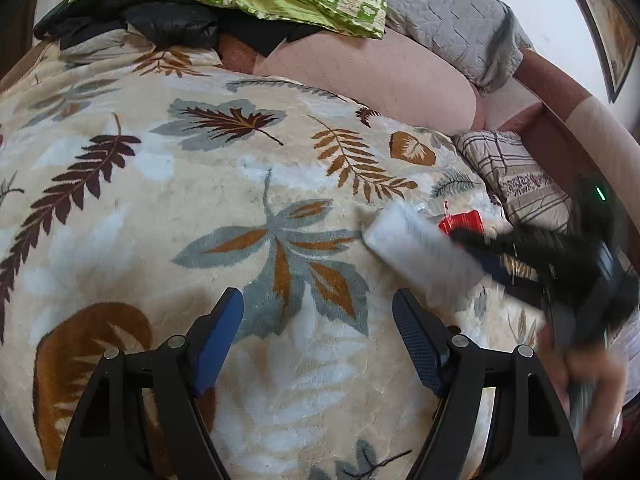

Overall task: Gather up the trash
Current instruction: 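Reach the left tool to the white pill box while the right tool reaches the red-white packet, then close the left tool on the white pill box while the right tool grasps the clear plastic bag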

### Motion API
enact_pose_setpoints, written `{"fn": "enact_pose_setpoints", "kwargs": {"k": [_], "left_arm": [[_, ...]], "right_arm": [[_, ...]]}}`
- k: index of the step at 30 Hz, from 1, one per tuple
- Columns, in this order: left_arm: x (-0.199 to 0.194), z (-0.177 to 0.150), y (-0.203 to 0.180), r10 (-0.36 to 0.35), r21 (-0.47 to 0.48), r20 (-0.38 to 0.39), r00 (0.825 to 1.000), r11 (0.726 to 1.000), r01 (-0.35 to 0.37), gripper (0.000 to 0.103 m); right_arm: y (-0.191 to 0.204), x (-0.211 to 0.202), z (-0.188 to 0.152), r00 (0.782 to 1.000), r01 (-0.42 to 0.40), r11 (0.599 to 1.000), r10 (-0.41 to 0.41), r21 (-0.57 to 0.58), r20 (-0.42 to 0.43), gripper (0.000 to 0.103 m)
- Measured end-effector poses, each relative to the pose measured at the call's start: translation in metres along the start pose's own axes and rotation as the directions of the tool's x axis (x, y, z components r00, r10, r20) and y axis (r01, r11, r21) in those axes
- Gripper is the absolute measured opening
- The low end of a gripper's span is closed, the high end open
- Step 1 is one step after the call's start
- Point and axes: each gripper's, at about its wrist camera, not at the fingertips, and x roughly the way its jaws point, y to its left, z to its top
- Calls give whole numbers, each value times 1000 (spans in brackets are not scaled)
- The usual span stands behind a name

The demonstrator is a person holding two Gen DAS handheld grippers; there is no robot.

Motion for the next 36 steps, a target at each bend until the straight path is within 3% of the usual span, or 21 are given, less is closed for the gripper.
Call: {"fn": "enact_pose_setpoints", "kwargs": {"k": [2, 4, 7, 9, 13, 18, 20, 21, 24, 27, 29, 30, 32, 36], "left_arm": [[0, -1, -2, -10, -2, 1, 1000, 1000, 10, 76], [1, -2, -6, -20, 11, -5, 1000, 1000, 20, 76], [4, -6, -13, -72, 25, -33, 997, 997, 73, 76], [5, -8, -14, -91, 17, -48, 995, 996, 92, 76], [17, -8, -11, -110, -47, -87, 990, 993, 106, 76], [46, -3, -20, -109, -132, -176, 978, 987, 86, 76], [59, -1, -40, -73, -96, -203, 977, 994, 55, 78], [67, 0, -50, -44, -67, -216, 975, 997, 30, 83], [94, 1, -73, 68, -11, -251, 966, 997, -73, 84], [105, -2, -89, 184, 76, -203, 962, 982, -172, 84], [105, -7, -92, 220, 120, -164, 962, 972, -202, 74], [104, -9, -91, 232, 138, -144, 962, 967, -212, 67], [98, -10, -85, 202, 164, -123, 972, 970, -181, 63], [82, -10, -67, 167, 191, -129, 978, 971, -140, 54]], "right_arm": [[1, -11, -23, 995, -96, 995, 97, 33, -6, 39], [-8, -33, -33, 989, -126, 989, 120, 76, 82, 39], [-33, -72, -45, 964, -22, 991, -14, 131, 267, 41], [-47, -78, -48, 956, 25, 987, -70, 159, 284, 41], [-75, -84, -53, 943, 27, 973, -101, 227, 318, 41], [-94, -92, -45, 938, -26, 962, -71, 272, 339, 41], [-102, -98, -41, 933, -19, 957, -87, 288, 349, 41], [-106, -101, -40, 929, -10, 954, -103, 300, 356, 41], [-116, -102, -37, 928, -34, 939, -97, 341, 361, 45], [-123, -103, -34, 926, -47, 931, -95, 362, 365, 56], [-123, -103, -29, 922, -37, 933, -105, 357, 372, 60], [-121, -101, -25, 922, -24, 937, -113, 347, 369, 62], [-115, -90, -14, 928, 28, 948, -142, 316, 346, 63], [-112, -64, -1, 946, 58, 952, -149, 300, 289, 63]]}}
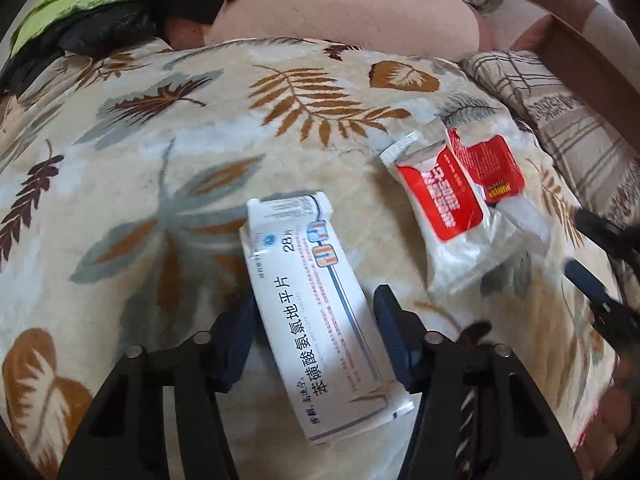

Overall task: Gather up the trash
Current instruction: 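Close the left tool on the white pill box while the right tool grasps the clear plastic bag, then lift and hold the white pill box and plastic bag above the bed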

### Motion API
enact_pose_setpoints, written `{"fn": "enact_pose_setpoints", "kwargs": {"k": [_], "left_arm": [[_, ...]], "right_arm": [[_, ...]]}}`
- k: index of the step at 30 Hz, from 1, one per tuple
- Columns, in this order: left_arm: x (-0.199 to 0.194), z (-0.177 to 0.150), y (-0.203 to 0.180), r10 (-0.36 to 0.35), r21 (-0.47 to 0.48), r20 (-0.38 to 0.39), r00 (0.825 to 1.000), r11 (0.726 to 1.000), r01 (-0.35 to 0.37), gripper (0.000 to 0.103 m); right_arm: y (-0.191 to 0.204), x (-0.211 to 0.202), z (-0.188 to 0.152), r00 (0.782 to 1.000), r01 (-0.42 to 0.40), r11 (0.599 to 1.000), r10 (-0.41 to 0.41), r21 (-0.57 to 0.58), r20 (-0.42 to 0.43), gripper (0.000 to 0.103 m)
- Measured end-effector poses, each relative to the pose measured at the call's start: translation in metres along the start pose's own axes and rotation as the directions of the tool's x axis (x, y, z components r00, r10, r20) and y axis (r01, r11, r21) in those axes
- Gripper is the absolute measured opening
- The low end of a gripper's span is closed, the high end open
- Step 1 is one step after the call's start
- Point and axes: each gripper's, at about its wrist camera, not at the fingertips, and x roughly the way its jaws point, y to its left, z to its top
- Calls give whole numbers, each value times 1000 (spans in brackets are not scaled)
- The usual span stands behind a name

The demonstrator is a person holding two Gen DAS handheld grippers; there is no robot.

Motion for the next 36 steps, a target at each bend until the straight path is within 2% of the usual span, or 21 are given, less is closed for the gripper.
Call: {"fn": "enact_pose_setpoints", "kwargs": {"k": [5, 8, 9, 10, 11, 15, 20, 22, 26, 33, 36], "left_arm": [[-22, -20, 16, -56, -20, -32, 998, 998, 55, 53], [-21, -27, 18, -48, 12, -30, 998, 999, 48, 53], [-19, -28, 17, -46, 24, -26, 999, 999, 47, 54], [-19, -29, 16, -47, 32, -15, 999, 998, 47, 54], [-18, -29, 16, -44, 39, -11, 999, 998, 44, 54], [-15, -24, 14, -41, 39, 16, 999, 998, 40, 51], [-26, -20, 15, -80, 15, 63, 995, 997, 79, 51], [-36, -22, 10, -82, 40, 101, 992, 996, 78, 51], [-64, -31, -2, -79, 95, 191, 978, 994, 61, 51], [-116, -70, -24, -86, 180, 280, 956, 983, 36, 51], [-141, -88, -28, -90, 213, 317, 944, 977, 22, 51]], "right_arm": [[11, 28, 0, 998, 63, 998, -64, -30, -13, 63], [22, 43, -4, 995, 97, 992, -98, -83, -7, 63], [27, 44, -6, 993, 115, 987, -116, -110, -1, 58], [32, 45, -7, 994, 111, 985, -112, -134, -1, 48], [34, 46, -8, 995, 96, 985, -99, -140, -17, 43], [39, 38, -12, 996, 90, 978, -93, -191, -12, 39], [34, 6, -13, 996, 87, 980, -82, -177, 33, 39], [33, -10, -16, 994, 102, 976, -90, -192, 70, 39], [33, -46, -28, 992, 78, 974, -55, -212, 110, 39], [45, -115, -85, 976, 105, 930, -29, -351, 215, 39], [41, -144, -103, 968, 105, 928, -13, -358, 250, 39]]}}
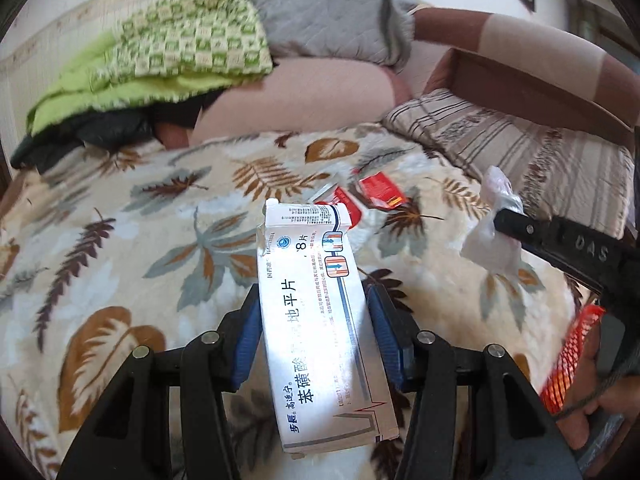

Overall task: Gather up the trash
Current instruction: 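Lift and hold the white pill box and plastic bag above the bed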

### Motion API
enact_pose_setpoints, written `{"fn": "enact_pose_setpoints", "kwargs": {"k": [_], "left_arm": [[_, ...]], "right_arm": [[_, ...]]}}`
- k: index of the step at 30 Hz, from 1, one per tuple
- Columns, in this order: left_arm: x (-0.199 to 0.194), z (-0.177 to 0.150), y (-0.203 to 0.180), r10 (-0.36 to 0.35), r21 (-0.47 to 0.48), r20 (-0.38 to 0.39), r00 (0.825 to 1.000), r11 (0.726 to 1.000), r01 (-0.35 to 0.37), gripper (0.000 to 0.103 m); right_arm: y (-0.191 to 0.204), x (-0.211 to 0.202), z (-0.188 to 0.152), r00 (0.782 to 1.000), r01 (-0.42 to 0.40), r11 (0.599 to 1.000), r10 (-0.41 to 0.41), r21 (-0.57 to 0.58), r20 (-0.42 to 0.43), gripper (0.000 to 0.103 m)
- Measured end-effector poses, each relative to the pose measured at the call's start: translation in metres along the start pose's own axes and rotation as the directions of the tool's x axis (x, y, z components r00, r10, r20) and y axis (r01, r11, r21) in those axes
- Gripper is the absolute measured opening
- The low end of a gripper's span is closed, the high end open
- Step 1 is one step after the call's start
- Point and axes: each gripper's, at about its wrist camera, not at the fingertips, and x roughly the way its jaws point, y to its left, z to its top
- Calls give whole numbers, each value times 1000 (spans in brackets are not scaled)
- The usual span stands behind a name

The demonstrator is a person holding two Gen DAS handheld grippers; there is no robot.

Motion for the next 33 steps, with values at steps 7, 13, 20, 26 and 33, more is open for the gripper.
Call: {"fn": "enact_pose_setpoints", "kwargs": {"k": [7, 13, 20, 26, 33], "left_arm": [[-58, -18, -12, 20, 49, 83, 996, 999, -24, 51], [-67, -35, -18, 43, 61, 97, 994, 997, -50, 51], [-54, -41, -12, 65, 59, 86, 994, 996, -70, 51], [-39, -44, -7, 61, 54, 57, 996, 996, -64, 51], [-26, -46, -4, 53, 47, 39, 998, 997, -55, 51]], "right_arm": [[0, -56, -38, 1000, -1, 999, 2, -36, 30, 39], [9, -74, -47, 998, 0, 993, 8, -115, 67, 39], [12, -65, -47, 999, -5, 991, 11, -135, 38, 39], [9, -59, -47, 1000, -14, 992, 16, -125, 20, 39], [12, -53, -46, 1000, -16, 991, 17, -133, 5, 39]]}}
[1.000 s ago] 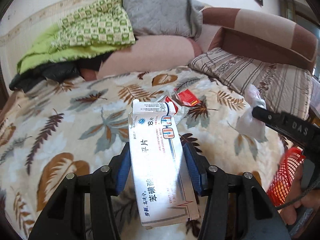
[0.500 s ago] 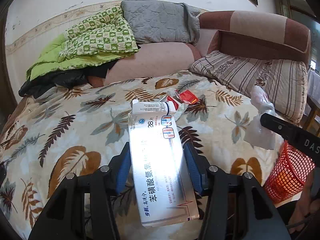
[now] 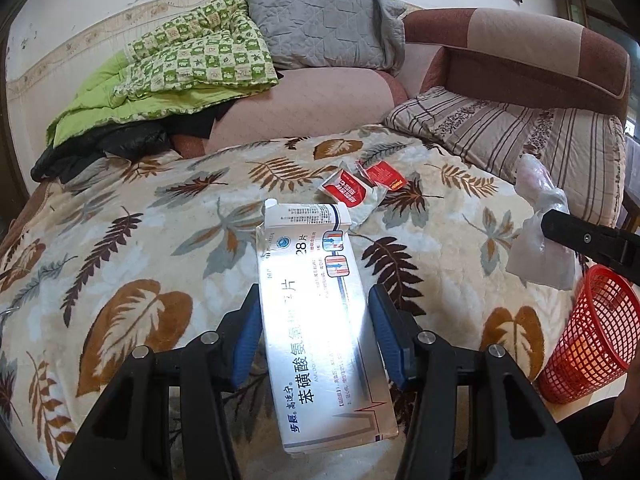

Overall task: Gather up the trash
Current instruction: 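Lift and hold the white pill box and plastic bag above the bed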

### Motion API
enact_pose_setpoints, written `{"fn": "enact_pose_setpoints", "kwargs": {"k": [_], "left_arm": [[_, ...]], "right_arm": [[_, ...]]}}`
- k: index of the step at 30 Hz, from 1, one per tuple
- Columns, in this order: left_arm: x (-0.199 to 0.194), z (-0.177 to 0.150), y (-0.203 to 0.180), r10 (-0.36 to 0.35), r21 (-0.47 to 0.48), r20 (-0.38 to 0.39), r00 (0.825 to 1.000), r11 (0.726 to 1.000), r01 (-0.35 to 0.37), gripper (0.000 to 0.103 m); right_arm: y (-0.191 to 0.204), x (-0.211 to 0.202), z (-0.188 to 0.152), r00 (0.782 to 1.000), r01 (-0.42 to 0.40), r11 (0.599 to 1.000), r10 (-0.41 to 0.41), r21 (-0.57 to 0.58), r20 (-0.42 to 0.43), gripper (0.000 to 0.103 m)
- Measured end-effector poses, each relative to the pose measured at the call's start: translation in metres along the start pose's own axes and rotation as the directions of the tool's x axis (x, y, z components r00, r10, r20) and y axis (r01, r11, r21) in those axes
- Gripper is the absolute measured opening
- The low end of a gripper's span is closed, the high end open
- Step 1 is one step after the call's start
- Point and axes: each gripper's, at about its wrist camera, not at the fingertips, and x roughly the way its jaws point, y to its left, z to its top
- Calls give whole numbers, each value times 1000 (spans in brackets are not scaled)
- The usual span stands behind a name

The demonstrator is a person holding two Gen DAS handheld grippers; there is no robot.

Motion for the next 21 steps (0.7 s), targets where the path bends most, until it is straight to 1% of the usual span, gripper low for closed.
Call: {"fn": "enact_pose_setpoints", "kwargs": {"k": [12, 21], "left_arm": [[7, -1, 6, 1, -7, -6, 1000, 1000, -1, 51], [7, -1, 7, 4, -3, -2, 1000, 1000, -4, 51]], "right_arm": [[16, 10, -3, 1000, 2, 998, -4, -65, -24, 39], [15, 12, -3, 1000, 4, 998, -6, -63, -31, 39]]}}
